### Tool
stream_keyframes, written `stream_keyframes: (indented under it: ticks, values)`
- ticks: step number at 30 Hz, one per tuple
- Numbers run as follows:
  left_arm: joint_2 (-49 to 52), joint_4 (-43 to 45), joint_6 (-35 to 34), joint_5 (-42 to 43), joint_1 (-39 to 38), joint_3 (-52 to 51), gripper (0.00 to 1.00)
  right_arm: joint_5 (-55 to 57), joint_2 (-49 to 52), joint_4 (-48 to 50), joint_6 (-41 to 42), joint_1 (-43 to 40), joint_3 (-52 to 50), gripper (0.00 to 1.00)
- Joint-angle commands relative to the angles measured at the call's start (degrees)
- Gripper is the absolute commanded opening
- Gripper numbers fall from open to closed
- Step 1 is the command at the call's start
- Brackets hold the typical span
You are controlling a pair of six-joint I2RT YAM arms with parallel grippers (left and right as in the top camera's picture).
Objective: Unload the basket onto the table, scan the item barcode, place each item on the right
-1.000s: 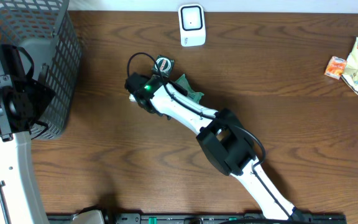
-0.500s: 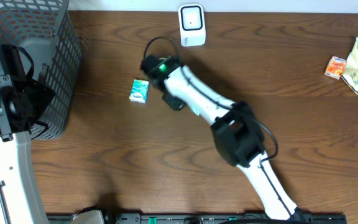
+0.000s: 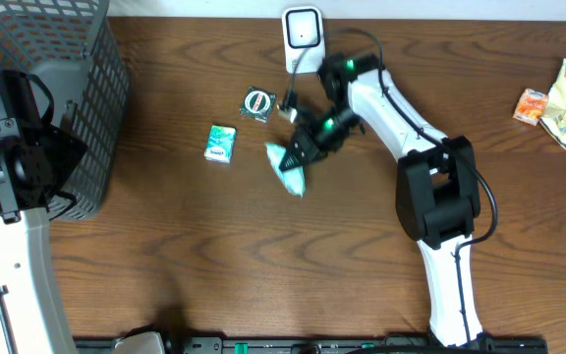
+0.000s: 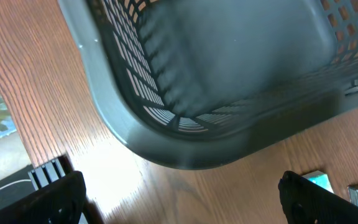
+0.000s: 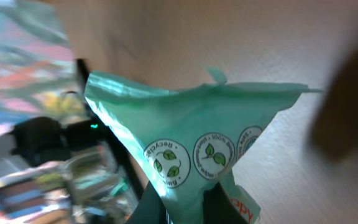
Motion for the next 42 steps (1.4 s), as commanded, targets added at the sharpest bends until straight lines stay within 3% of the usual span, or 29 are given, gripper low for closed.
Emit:
stream_keyframes:
  ticks: [1,3,5,6,8,12,21,26,29,32,42]
  values:
    - [-0.4,-0.2,-0.5,-0.6,0.3,-0.1,0.98,-11.2,-0.1,3.0,-2.4,-1.1,-7.3,0.02]
    - [-0.4,-0.2,-0.5,-0.6,0.3,-0.1,0.98,-10.8,-0.1,6.3,0.5,-2.3,-11.2,0.04]
    - [-0.4,-0.2,-0.5,-0.6,0.3,-0.1,0.98,-8.4,-0.1,9.0,3.7,-3.7,-13.5,0.15]
    - [-0.4,-0.2,-0.5,-0.6,0.3,-0.1,0.97,-4.7,-0.1,9.9,6.1,-4.7,-14.1,0.22]
    - [-0.4,-0.2,-0.5,-0.6,0.3,-0.1,0.98,3.5,-0.1,9.9,10.4,-6.4,-13.9,0.26]
    - [-0.4,-0.2,-0.5,-0.6,0.3,-0.1,0.98,17.9,-0.2,6.7,16.4,-9.7,-10.6,0.30]
    - [-0.4,-0.2,-0.5,-0.6,0.3,-0.1,0.98,19.9,-0.2,-9.6,12.8,-12.7,4.8,0.36]
    - [-0.4,-0.2,-0.5,-0.6,0.3,-0.1,0.98,22.6,-0.1,-11.0,10.6,-8.7,5.1,0.37]
    - [-0.4,-0.2,-0.5,-0.6,0.3,-0.1,0.98,24.6,-0.1,-9.4,10.7,-5.8,3.7,0.28]
    - [-0.4,-0.2,-0.5,-0.6,0.3,-0.1,0.98,24.8,-0.1,-8.3,11.2,-2.9,2.4,0.01]
    - [-0.4,-0.2,-0.5,-0.6,0.3,-0.1,0.98,43.2,-0.1,-4.8,24.3,6.0,2.2,0.01]
